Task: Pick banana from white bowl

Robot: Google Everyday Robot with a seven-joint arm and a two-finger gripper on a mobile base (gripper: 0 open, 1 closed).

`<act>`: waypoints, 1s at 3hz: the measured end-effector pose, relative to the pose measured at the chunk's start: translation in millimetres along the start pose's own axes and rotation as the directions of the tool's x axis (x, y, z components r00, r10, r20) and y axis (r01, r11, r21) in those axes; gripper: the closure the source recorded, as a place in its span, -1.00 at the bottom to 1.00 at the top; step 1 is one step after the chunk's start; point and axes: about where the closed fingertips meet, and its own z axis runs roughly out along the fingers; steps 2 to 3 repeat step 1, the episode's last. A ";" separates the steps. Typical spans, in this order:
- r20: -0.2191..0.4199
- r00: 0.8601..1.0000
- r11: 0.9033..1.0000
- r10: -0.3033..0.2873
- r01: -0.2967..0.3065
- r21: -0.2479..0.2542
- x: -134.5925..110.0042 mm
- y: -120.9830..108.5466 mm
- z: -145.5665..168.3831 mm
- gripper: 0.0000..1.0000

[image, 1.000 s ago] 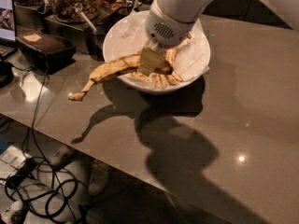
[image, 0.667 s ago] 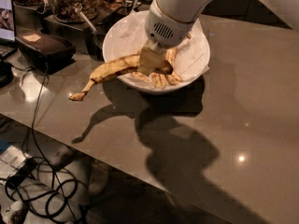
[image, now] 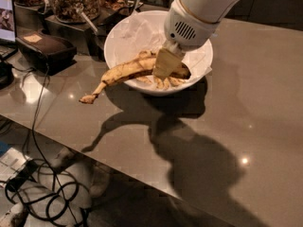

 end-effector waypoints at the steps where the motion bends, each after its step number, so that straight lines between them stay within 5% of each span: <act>1: 0.000 1.000 1.000 0.000 0.000 0.000 0.0 0.0 0.0 1.00; 3: 0.000 1.000 1.000 0.000 0.000 0.000 0.0 0.0 0.0 1.00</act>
Offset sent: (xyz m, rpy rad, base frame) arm 0.0000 0.0000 0.0000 0.0000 0.0000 0.0000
